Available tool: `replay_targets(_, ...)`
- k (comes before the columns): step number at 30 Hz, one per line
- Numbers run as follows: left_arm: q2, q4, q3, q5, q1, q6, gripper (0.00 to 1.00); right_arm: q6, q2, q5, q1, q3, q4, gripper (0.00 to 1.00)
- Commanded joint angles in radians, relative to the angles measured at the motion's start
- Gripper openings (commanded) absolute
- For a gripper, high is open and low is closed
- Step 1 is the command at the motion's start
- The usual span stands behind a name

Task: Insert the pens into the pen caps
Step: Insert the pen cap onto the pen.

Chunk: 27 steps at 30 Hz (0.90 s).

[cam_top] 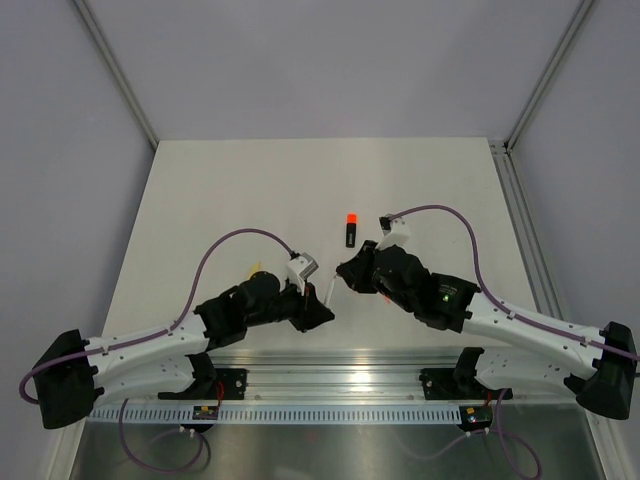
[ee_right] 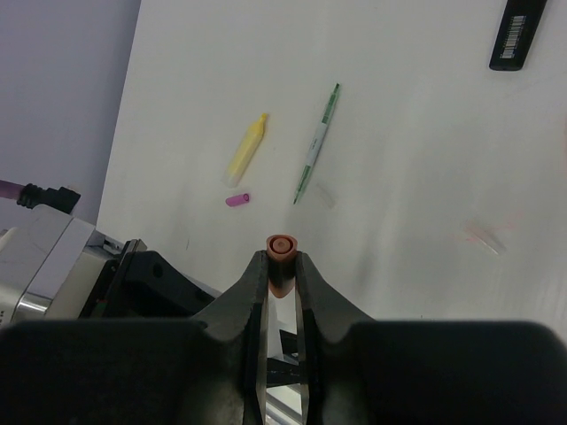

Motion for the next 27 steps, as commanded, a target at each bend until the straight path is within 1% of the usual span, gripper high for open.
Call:
replay_targets(1,0.007,0.085,0.043,-0.005,-0.007,0.022,0.00,-0.017,0.000,0.060,0.015,0.052,0.001,0.00)
replay_targets(12,0.005,0.086,0.037,-0.002,-0.011,0.013,0.00,-0.014,0.003,0.086,0.025,0.049,0.012,0.00)
replay_targets(19,0.016,0.082,0.037,-0.002,-0.014,0.016,0.00,-0.019,-0.026,0.108,0.026,0.040,0.026,0.00)
replay_targets(27,0.018,0.066,0.044,-0.013,-0.014,0.030,0.00,-0.023,0.002,0.074,0.034,0.041,0.039,0.00)
